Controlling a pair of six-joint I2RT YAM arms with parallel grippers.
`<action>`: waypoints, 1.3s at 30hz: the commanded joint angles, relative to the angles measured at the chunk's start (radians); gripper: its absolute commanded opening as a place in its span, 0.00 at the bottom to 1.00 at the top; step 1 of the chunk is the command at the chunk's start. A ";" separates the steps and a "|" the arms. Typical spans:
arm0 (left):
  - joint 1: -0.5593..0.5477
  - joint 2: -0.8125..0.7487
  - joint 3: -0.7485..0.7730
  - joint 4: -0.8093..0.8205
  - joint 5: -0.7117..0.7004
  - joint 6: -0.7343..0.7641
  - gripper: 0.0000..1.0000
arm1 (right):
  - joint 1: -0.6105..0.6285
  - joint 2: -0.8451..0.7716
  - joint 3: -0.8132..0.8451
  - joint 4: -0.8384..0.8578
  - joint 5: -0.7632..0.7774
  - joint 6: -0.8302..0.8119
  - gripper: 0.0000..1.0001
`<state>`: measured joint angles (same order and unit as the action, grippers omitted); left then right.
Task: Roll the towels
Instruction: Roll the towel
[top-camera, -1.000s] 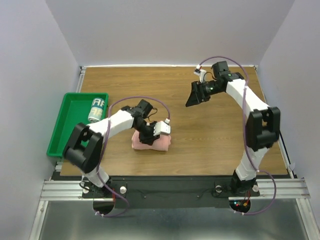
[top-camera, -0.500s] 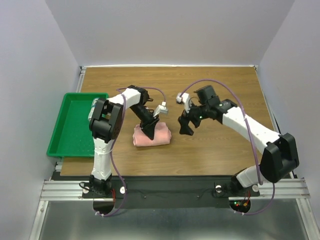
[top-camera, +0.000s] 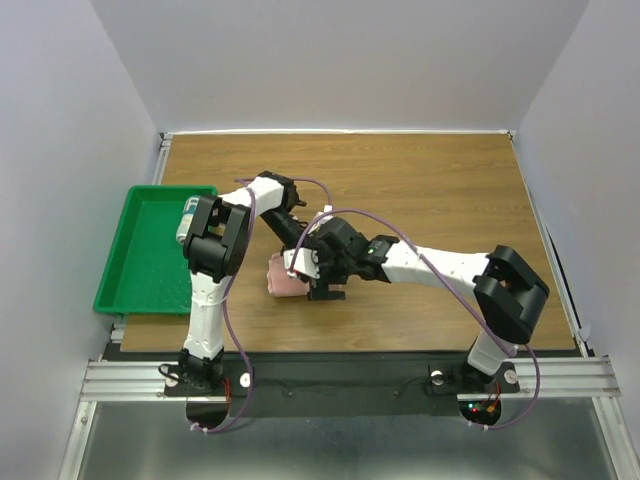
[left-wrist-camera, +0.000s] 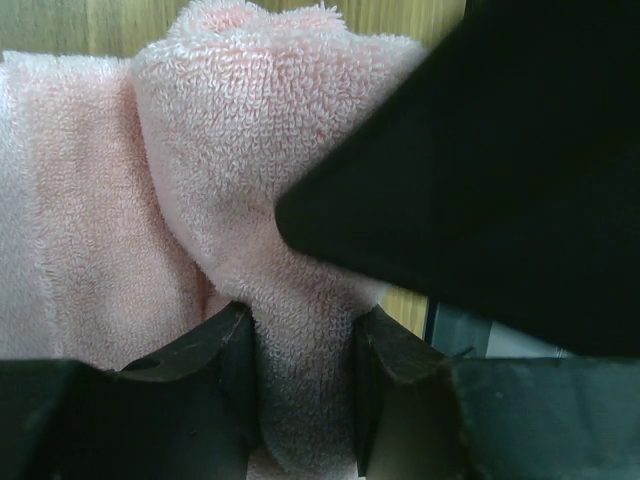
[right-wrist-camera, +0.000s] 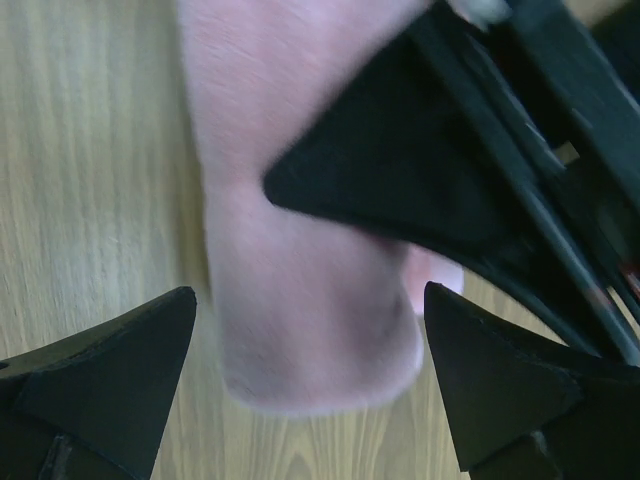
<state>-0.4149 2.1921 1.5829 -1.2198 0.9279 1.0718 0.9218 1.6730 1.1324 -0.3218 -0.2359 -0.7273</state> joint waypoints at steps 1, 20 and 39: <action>-0.010 0.106 -0.035 0.105 -0.189 0.065 0.20 | 0.041 0.023 0.010 0.090 0.041 -0.093 1.00; 0.085 -0.133 -0.028 0.105 -0.195 0.027 0.58 | -0.067 0.030 -0.102 -0.035 -0.216 0.060 0.01; 0.278 -0.834 -0.378 0.598 -0.298 -0.225 0.80 | -0.236 0.310 0.163 -0.353 -0.650 0.266 0.01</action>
<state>-0.0238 1.5581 1.3815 -0.8051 0.7319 0.9215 0.7341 1.8637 1.2747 -0.4862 -0.7303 -0.5514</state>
